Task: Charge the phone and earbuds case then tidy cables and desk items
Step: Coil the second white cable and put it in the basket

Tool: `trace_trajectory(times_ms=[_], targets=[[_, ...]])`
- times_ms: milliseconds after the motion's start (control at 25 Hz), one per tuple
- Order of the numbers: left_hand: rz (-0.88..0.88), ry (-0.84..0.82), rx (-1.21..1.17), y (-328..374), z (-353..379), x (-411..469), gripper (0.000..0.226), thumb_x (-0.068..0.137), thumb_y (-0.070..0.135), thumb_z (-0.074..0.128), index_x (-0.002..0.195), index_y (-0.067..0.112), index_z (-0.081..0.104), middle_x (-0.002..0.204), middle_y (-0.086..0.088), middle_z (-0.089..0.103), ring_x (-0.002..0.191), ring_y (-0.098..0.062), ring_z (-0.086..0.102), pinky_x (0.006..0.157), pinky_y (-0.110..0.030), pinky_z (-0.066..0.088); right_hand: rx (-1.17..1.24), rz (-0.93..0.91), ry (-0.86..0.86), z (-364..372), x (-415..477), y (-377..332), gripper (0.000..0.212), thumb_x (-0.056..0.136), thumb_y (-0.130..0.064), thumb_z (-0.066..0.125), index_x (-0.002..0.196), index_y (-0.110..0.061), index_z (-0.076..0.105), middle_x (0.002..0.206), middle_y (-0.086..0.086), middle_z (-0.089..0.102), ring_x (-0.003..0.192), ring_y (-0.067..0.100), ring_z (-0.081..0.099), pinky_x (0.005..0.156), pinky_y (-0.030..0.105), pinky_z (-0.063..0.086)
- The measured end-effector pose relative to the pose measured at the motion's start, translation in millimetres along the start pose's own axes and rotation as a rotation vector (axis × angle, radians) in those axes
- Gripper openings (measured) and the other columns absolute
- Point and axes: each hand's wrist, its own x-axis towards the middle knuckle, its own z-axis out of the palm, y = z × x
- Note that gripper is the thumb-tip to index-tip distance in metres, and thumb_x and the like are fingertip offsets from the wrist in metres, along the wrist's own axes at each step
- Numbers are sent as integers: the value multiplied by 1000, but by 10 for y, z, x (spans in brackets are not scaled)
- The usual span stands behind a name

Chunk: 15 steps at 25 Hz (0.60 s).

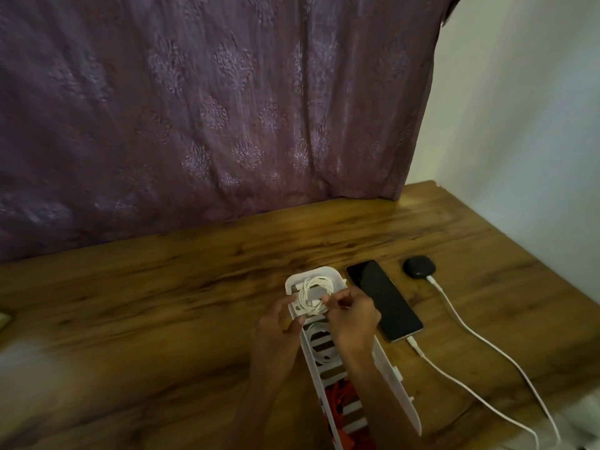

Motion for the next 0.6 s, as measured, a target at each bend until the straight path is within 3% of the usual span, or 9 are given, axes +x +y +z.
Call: trace_trajectory(times_ms=[160,280,600], targets=[[21,20,42,-53,26,-4,37,86,24,61,122,29,53,128,8,56,113,-8,51,85,-23,42,-142,-21,-23,70,68,80,5,85,-15,63,84,-11,60,78,-2,59,67,2,54,55,8,38],[3,24,55,-97,14,-11,38,85,30,61,121,36,53,130,9,54,114,-11,52,83,-25,44,-227,-33,-53,129,87,124,11,89,-16,59,96,-8,60,90,2,62,76,8,56,53,6,36],[-4,10,45,-141,13,-31,39,84,36,61,119,49,48,132,12,51,118,-12,50,89,-34,49,-455,-29,-141,115,101,166,20,91,-20,55,107,-9,59,105,6,65,95,16,65,76,21,52]])
